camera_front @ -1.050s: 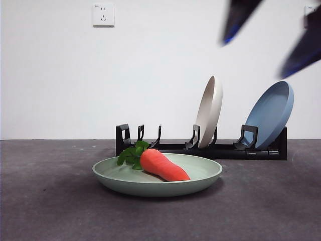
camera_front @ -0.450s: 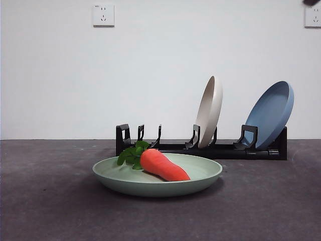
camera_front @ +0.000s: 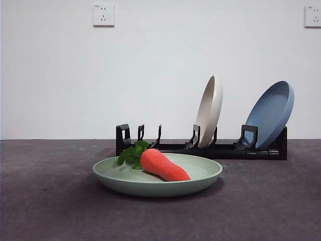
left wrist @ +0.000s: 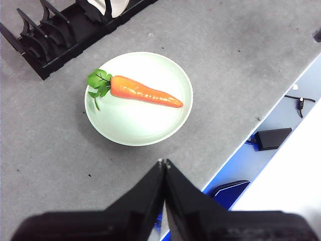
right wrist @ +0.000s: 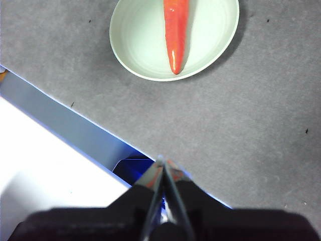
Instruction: Take the green plate from the plate rack,put the plate on the table,take the carrot from the table,put the carrot in the plate
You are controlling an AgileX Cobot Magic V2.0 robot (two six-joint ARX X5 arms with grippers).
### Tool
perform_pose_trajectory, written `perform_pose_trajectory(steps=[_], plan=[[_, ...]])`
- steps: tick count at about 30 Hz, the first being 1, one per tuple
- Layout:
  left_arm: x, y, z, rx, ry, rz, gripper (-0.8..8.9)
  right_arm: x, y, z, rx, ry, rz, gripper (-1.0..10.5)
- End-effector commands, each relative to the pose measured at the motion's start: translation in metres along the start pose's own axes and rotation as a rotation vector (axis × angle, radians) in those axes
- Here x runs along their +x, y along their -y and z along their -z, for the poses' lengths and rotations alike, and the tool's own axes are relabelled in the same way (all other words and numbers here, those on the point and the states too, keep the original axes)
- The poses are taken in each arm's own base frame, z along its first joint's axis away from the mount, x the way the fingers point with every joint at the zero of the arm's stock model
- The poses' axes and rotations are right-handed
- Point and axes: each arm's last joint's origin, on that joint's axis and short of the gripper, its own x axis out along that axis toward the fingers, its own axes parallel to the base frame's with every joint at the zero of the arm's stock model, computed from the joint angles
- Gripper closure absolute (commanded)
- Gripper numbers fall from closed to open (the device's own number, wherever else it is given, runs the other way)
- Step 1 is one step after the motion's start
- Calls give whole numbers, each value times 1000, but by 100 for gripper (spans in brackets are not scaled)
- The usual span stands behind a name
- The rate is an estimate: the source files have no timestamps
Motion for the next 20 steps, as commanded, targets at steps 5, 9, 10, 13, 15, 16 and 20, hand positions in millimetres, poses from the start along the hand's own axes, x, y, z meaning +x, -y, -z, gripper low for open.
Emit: perform_pose_trajectory(steps=[5, 9, 10, 13, 15, 16, 20], plan=[[1, 0, 1, 12, -4, -1, 817, 1, 0, 1, -7, -1, 2, 941], [1, 0, 1, 12, -3, -1, 817, 1, 0, 1, -7, -1, 2, 941], [1, 0, 1, 12, -3, -1, 817, 1, 0, 1, -7, -1, 2, 942], [0, 1, 1, 13, -4, 3, 817, 1, 0, 1, -7, -1, 2, 941], [0, 0, 1, 11, -1, -2, 817, 1, 0, 1, -7, -1, 2, 941], [-1, -1, 1, 7, 5, -5, 817, 1, 0, 1, -7, -1, 2, 941], [-6, -11, -8, 89, 121, -55, 817, 1, 0, 1, -7, -1, 2, 942]])
